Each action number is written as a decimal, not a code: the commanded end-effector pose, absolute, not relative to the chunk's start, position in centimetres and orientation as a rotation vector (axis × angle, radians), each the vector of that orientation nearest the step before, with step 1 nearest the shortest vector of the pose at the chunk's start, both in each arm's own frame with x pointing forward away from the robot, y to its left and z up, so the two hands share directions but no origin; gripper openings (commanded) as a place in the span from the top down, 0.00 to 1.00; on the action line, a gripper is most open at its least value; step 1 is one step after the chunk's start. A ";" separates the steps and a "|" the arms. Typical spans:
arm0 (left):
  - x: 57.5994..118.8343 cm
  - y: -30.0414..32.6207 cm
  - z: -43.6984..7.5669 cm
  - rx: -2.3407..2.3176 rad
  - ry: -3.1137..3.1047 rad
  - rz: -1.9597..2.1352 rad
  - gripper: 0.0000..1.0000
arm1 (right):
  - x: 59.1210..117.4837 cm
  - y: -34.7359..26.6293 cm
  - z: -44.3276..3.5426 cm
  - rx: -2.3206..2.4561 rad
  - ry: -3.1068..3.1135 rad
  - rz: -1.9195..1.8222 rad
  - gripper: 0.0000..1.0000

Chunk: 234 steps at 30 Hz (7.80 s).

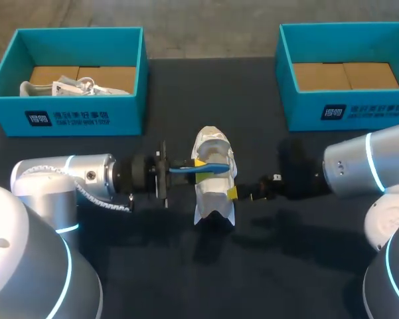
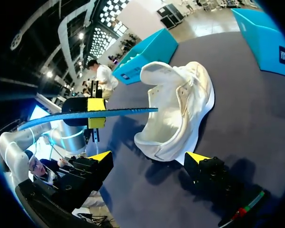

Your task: Take the shoe out of the shoebox, open the shoe tongue, remove and reinsert the insole, then place the shoe into the shoebox

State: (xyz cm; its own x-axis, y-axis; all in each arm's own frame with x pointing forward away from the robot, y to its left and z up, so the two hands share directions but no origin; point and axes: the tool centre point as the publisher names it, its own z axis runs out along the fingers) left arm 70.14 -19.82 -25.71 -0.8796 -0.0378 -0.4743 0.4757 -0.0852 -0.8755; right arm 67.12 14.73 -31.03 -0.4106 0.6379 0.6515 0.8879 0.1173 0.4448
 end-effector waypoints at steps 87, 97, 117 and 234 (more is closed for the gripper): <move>73.5 -21.2 -32.5 0.440 1.941 -1.878 0.60 | 67.0 15.3 -31.2 -1.520 -2.114 -1.179 0.00; 73.1 -21.5 -30.5 0.480 1.881 -1.899 0.66 | 67.0 15.3 -31.2 -1.520 -2.114 -1.179 0.00; 72.5 -21.1 -31.8 0.566 1.910 -1.872 1.00 | 67.0 15.3 -31.2 -1.520 -2.114 -1.179 0.00; 74.6 -21.4 -32.1 0.652 1.945 -1.757 0.62 | 67.0 15.3 -31.2 -1.520 -2.114 -1.179 0.00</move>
